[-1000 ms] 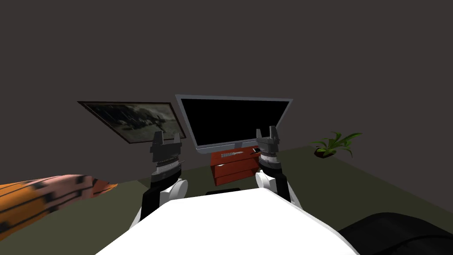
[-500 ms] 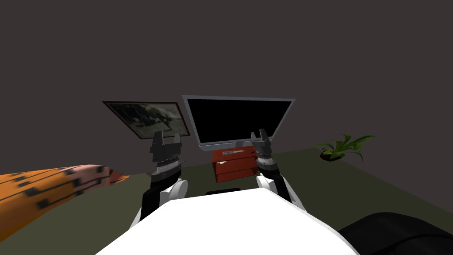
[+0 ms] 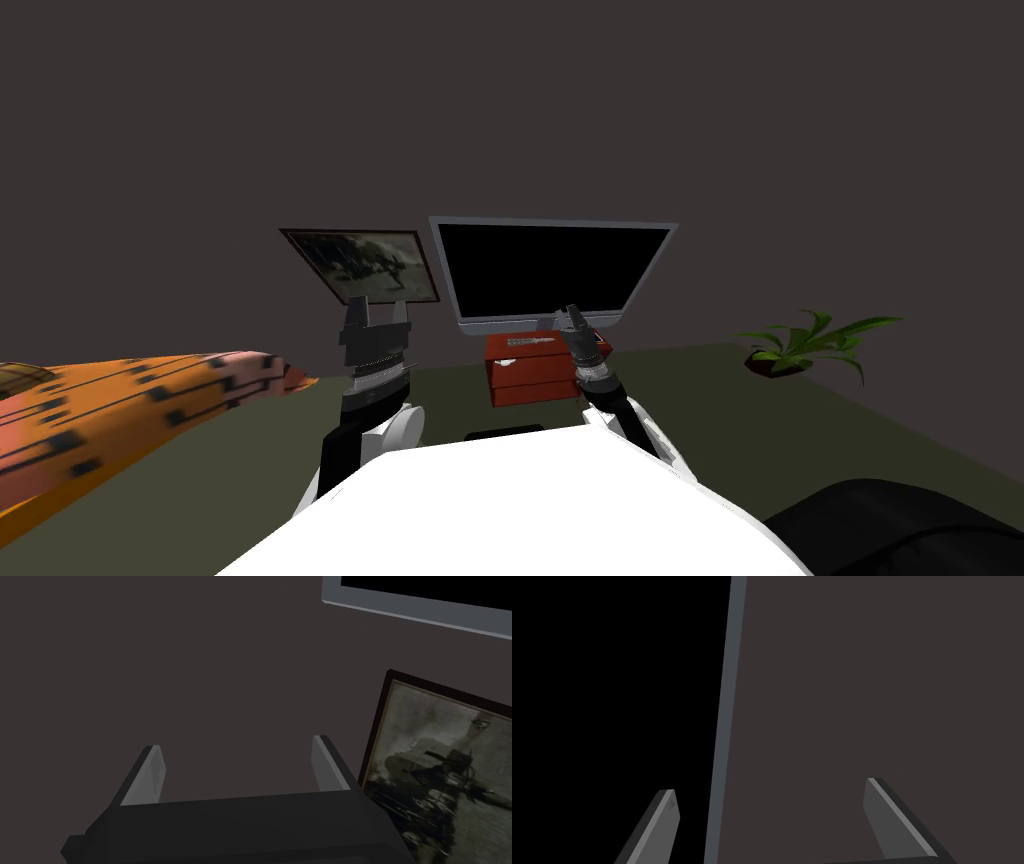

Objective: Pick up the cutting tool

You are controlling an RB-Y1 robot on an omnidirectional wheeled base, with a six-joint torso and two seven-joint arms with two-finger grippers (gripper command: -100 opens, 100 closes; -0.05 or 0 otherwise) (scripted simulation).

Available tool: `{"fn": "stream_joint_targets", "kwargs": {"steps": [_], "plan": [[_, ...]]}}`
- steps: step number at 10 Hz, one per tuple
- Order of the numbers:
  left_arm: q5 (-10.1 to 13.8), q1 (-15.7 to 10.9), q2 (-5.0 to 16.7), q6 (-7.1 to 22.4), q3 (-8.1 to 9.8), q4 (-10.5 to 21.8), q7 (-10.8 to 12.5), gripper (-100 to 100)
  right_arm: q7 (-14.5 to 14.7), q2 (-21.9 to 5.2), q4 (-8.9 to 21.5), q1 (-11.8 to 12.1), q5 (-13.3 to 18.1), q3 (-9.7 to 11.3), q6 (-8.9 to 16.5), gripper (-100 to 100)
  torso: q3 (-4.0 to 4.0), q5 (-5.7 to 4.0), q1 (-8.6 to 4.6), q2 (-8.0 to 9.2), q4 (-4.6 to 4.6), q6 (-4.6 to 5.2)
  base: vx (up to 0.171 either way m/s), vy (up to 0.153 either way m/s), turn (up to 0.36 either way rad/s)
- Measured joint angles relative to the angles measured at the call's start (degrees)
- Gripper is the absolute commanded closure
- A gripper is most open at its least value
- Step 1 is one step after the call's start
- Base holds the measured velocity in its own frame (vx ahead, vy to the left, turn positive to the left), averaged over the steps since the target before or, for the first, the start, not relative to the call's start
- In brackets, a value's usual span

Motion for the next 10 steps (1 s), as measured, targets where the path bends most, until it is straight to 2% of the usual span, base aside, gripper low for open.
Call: {"fn": "stream_joint_targets", "kwargs": {"steps": [4,6,7,8,10], "plan": [[0.0,0.0,0.0,0.0,0.0,0.0,0.0,0,1.1,-5.9,3.4,0.7,1.7,2.1,0.3,-100,0.03,-0.01,-0.05,0.05,0.01,-0.01,-0.073,-0.008,0.144],[0.0,0.0,0.0,0.0,0.0,0.0,0.0,0,1.6,-9.0,4.2,1.2,2.7,3.2,1.1,-100,-0.01,0.01,0.02,-0.03,0.0,-0.02,-0.089,0.013,0.276],[0.0,0.0,0.0,0.0,0.0,0.0,0.0,0,2.4,-10.5,5.8,1.2,4.1,4.9,2.0,-100,0.06,0.01,0.04,0.12,0.02,-0.01,-0.082,0.011,0.133],[0.0,0.0,0.0,0.0,0.0,0.0,0.0,0,3.0,-11.8,6.6,1.2,4.7,5.8,2.6,-100,0.04,0.01,0.02,0.05,0.03,0.02,-0.06,0.024,0.242],[0.0,0.0,0.0,0.0,0.01,0.0,0.0,0,3.5,-14.9,9.0,1.8,5.6,6.6,2.5,-100,-0.04,0.01,0.02,-0.08,0.0,0.03,-0.045,0.016,0.187]]}}
